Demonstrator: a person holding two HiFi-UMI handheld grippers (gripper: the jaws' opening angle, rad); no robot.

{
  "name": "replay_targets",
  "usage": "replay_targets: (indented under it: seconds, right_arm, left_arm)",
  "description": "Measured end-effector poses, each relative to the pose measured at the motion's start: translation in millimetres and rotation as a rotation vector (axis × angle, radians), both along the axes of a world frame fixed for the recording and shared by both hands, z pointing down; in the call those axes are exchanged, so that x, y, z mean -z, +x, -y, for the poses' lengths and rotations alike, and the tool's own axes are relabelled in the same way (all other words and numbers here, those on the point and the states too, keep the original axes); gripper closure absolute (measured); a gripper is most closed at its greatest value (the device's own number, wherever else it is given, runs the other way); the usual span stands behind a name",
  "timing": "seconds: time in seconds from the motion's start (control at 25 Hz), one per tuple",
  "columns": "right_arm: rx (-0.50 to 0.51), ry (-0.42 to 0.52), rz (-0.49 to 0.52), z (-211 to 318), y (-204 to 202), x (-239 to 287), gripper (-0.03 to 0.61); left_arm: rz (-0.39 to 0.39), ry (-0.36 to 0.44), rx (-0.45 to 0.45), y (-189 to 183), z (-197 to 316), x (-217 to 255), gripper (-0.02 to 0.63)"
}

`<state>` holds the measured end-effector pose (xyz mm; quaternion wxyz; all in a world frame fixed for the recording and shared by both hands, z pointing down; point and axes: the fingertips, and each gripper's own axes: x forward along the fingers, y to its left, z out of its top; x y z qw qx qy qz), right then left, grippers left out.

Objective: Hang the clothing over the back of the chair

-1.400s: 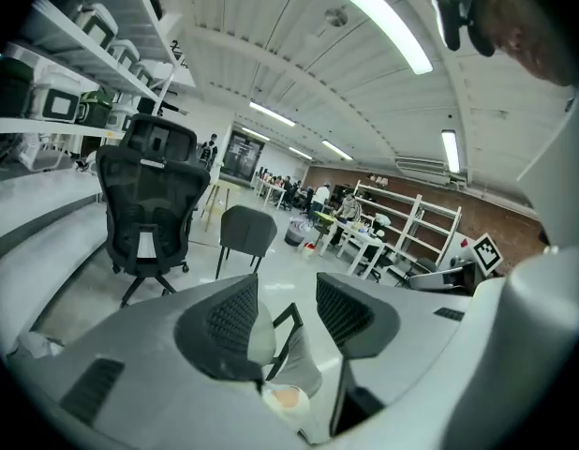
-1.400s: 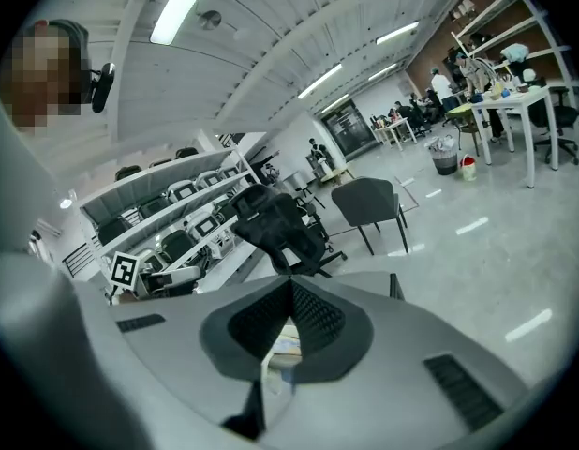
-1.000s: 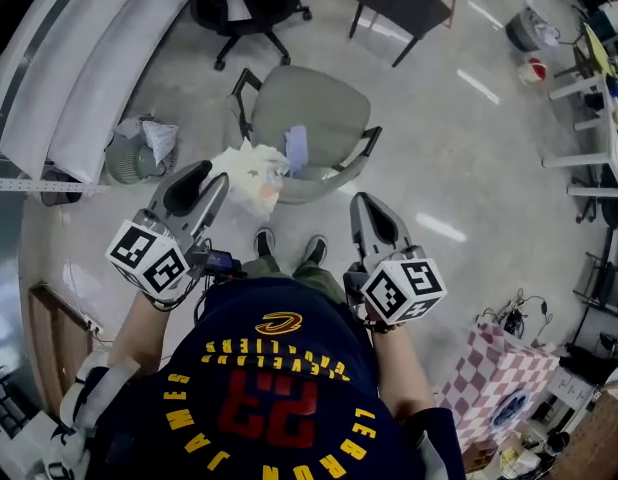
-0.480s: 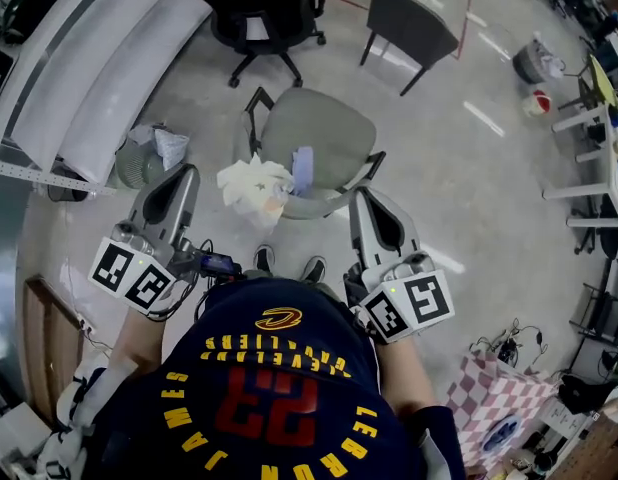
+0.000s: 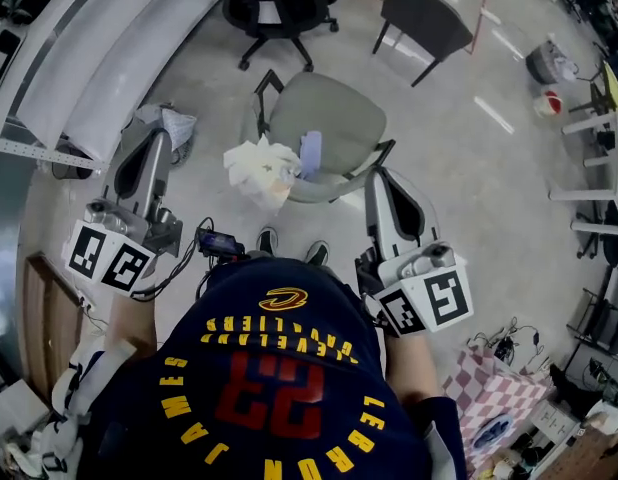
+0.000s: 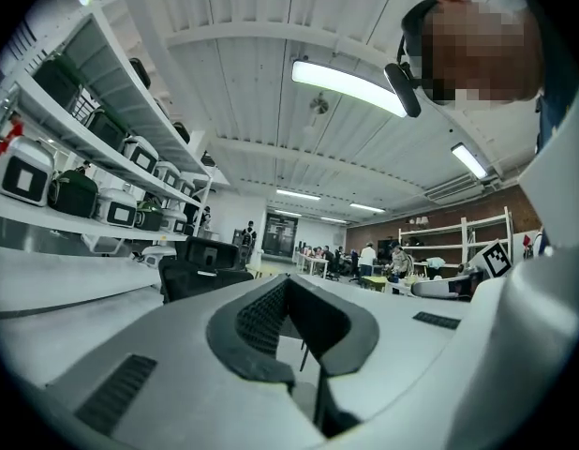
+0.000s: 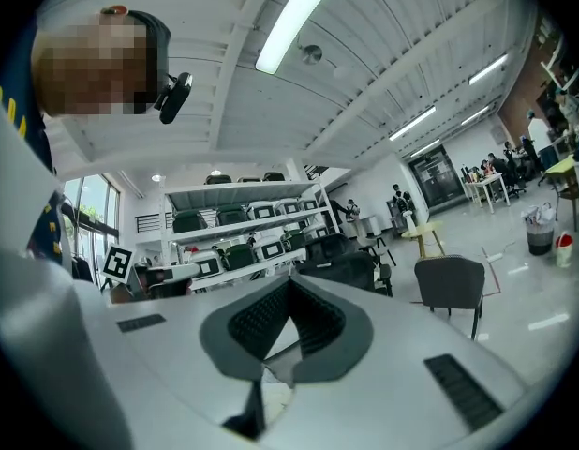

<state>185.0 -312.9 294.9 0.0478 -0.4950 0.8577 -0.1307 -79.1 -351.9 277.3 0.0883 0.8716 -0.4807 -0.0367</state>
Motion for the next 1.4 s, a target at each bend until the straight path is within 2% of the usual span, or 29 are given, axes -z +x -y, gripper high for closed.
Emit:
replay_targets:
  seconds: [0.6, 1.4]
  right_arm:
    - [0.023, -0.062, 0.003, -3, -14, -30, 0.588]
    - [0.024, -0.073, -0.019, -10, -21, -33, 0.588]
  left_arm:
    - [-0.013, -0.060, 0.069, -26, 11, -33, 0.611]
    - [-0.021, -0.073, 0.066, -29, 15, -40, 0.611]
